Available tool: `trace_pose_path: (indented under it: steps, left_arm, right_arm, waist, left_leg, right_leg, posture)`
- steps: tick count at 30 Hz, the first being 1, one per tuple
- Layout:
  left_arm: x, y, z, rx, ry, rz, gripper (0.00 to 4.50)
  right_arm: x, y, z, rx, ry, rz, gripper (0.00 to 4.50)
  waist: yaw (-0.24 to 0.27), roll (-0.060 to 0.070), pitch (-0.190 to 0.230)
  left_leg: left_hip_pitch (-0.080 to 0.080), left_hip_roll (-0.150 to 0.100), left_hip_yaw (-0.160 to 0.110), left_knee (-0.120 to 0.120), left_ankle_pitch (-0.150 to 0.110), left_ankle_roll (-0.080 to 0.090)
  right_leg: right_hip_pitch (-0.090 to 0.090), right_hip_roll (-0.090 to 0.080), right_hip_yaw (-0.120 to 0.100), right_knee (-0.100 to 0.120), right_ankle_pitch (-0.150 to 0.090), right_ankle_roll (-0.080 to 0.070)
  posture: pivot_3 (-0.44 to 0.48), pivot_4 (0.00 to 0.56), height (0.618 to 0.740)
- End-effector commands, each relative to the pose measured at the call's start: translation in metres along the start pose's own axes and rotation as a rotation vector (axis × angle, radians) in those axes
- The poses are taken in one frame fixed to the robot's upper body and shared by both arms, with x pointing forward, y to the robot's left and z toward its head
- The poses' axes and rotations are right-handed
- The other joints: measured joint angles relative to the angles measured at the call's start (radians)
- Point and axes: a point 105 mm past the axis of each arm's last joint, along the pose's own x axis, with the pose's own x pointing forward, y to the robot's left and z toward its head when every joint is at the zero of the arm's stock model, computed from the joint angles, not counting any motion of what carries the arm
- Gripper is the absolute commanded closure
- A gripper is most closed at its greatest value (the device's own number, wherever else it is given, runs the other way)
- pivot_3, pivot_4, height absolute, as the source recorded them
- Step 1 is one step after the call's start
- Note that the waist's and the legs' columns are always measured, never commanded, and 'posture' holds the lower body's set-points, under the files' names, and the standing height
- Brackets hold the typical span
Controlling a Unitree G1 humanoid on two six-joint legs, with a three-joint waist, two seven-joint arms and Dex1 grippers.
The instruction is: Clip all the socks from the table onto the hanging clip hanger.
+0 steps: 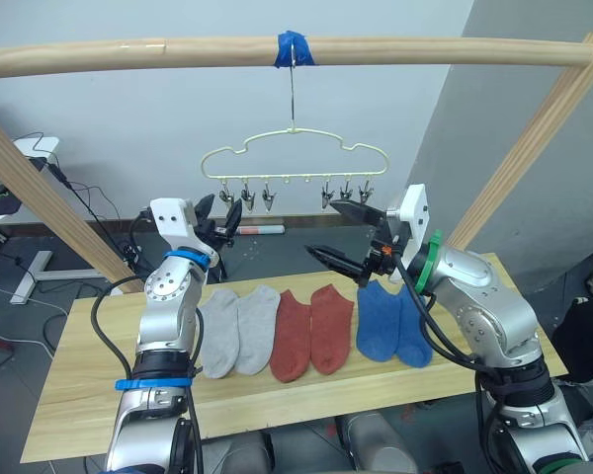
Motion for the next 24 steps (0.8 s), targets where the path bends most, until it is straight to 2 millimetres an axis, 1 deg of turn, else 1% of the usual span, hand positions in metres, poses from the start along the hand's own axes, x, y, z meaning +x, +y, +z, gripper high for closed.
trace_pose_path:
  steps: [1,10,24]
  left_arm:
    - [0.0058,0.0011,0.0136,0.023,-0.061,0.019,1.69]
    - [0.0103,0.0065,0.0160,0.054,-0.078,0.049,1.69]
    - [0.0138,0.0051,0.0182,0.055,-0.091,0.039,1.69]
  right_arm:
    - [0.0056,0.0033,0.0123,-0.048,-0.033,0.033,0.00]
    - [0.0088,0.0033,0.0172,-0.058,-0.041,0.048,0.00]
    - [0.0092,0.0022,0.0185,-0.062,-0.043,0.041,0.00]
  waist:
    - [0.000,0.000,0.000]
    - [0.000,0.000,0.000]
    - [-0.001,0.000,0.000]
  left_leg:
    - [0.000,0.000,0.000,0.000,0.000,0.000]
    - [0.000,0.000,0.000,0.000,0.000,0.000]
    - [0.000,0.000,0.000,0.000,0.000,0.000]
  right_leg:
    - [0.000,0.000,0.000,0.000,0.000,0.000]
    - [0.000,0.000,0.000,0.000,0.000,0.000]
    - [0.000,0.000,0.000,0.000,0.000,0.000]
  posture:
    - [-0.204,0.151,0.740]
    - [-0.203,0.148,0.740]
    - [-0.207,0.154,0.740]
